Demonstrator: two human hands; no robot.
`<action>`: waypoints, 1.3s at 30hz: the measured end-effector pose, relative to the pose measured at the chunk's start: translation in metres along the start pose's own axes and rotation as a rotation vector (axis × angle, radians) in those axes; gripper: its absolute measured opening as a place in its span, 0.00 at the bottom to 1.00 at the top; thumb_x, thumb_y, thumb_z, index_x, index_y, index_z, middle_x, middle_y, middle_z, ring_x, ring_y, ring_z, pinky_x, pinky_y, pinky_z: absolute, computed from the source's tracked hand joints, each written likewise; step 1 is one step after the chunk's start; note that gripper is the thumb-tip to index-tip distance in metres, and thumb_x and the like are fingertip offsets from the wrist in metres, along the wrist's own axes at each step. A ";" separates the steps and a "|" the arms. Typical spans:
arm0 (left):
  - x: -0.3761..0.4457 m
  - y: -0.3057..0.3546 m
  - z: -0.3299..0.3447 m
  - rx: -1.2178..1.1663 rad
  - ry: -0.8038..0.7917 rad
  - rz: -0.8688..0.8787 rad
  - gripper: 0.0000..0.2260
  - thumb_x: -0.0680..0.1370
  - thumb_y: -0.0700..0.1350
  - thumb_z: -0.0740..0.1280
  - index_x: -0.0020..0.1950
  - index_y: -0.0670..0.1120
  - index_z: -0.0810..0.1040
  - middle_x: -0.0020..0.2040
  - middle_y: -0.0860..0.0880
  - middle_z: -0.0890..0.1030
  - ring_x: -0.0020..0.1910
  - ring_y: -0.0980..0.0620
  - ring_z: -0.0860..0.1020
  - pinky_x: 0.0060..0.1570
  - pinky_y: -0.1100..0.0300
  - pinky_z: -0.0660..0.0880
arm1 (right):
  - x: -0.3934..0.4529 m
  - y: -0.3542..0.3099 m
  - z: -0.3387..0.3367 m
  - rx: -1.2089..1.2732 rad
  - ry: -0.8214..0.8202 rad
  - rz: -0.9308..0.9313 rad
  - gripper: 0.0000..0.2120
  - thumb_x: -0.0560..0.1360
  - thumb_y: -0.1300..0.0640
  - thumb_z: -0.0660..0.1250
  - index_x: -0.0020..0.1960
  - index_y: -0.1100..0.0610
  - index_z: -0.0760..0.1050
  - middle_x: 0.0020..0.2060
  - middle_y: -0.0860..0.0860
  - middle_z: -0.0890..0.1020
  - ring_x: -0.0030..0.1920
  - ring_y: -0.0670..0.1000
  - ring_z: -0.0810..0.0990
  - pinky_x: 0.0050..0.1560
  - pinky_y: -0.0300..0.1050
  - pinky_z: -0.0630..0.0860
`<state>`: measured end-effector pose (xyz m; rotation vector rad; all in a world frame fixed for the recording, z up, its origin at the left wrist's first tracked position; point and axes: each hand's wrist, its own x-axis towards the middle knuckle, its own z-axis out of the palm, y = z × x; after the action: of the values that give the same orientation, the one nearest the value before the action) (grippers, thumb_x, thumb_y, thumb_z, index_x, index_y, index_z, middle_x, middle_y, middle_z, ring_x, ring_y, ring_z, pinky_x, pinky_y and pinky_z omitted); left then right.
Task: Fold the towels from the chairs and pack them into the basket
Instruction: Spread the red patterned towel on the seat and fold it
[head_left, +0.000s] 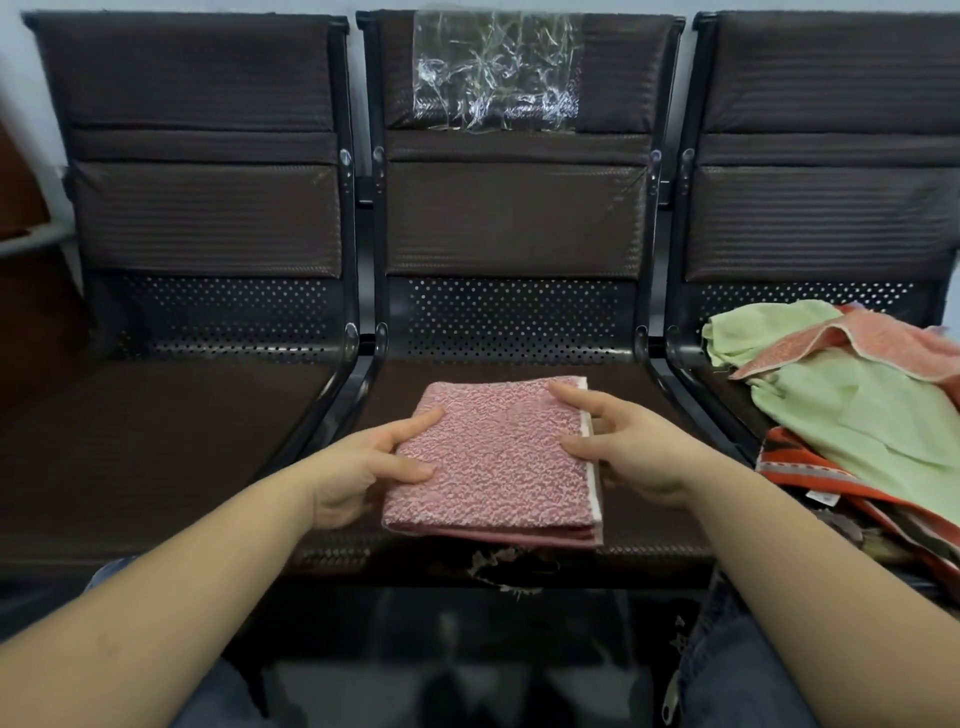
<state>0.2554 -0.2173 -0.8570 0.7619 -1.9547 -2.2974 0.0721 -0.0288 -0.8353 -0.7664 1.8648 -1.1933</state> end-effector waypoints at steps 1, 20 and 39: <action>-0.001 0.002 0.003 -0.019 0.002 0.023 0.30 0.71 0.28 0.64 0.69 0.53 0.71 0.60 0.52 0.80 0.52 0.58 0.81 0.47 0.65 0.75 | -0.004 0.000 -0.006 -0.015 0.010 -0.034 0.26 0.77 0.65 0.65 0.70 0.44 0.68 0.55 0.49 0.79 0.43 0.44 0.79 0.40 0.34 0.75; 0.080 0.065 0.267 0.188 -0.556 0.073 0.35 0.73 0.26 0.63 0.73 0.55 0.64 0.60 0.51 0.78 0.51 0.55 0.80 0.43 0.62 0.80 | -0.237 0.067 -0.185 0.296 0.535 -0.012 0.29 0.73 0.69 0.67 0.68 0.46 0.71 0.58 0.50 0.81 0.55 0.52 0.82 0.52 0.46 0.80; 0.056 -0.069 0.477 0.592 -1.070 -0.103 0.37 0.73 0.24 0.63 0.75 0.54 0.62 0.68 0.52 0.71 0.48 0.57 0.76 0.34 0.64 0.77 | -0.451 0.227 -0.125 0.480 1.017 0.195 0.33 0.65 0.64 0.72 0.65 0.42 0.71 0.56 0.49 0.82 0.48 0.51 0.84 0.40 0.43 0.81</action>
<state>0.0442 0.2177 -0.8973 -0.5925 -3.1120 -2.4080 0.1810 0.4777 -0.8827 0.3827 2.1626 -1.9985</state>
